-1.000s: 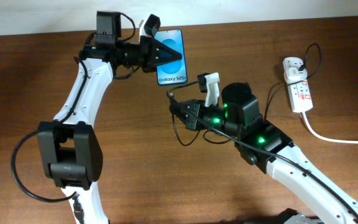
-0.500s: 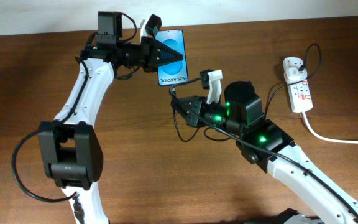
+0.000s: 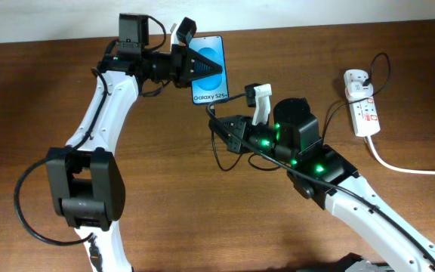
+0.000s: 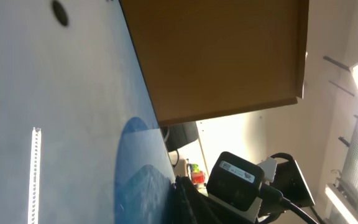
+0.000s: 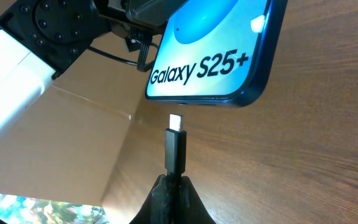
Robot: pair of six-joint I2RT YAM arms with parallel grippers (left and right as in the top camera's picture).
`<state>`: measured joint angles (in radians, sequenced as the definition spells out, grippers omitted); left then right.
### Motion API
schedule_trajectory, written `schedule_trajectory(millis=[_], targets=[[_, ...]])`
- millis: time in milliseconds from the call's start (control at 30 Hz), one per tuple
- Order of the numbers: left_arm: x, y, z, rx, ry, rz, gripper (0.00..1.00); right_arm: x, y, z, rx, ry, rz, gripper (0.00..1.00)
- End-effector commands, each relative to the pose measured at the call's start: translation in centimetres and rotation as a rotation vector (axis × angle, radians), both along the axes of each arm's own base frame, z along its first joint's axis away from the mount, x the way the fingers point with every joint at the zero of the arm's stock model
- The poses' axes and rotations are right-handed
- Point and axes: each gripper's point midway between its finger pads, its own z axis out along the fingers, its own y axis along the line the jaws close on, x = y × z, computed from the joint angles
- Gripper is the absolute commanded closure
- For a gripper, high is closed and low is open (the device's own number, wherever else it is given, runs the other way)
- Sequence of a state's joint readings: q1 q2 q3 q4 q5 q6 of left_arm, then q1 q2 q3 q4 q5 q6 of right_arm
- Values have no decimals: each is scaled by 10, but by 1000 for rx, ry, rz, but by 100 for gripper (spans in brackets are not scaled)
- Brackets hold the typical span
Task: Plug charger to phone and switch on socket
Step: 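Push the plug upward into the phone's port with the right gripper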
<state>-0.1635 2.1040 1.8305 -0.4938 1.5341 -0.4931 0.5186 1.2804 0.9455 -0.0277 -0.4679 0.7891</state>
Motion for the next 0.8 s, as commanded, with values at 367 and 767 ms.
schedule_trajectory(millis=[367,767], targets=[[-8,-5,11,-34,-41,-42,100,6,-5,-3,-16,-11,-38,96],[-8,-5,11,-34,-41,-42,100,9,-4,-11,-25,7,-37,96]])
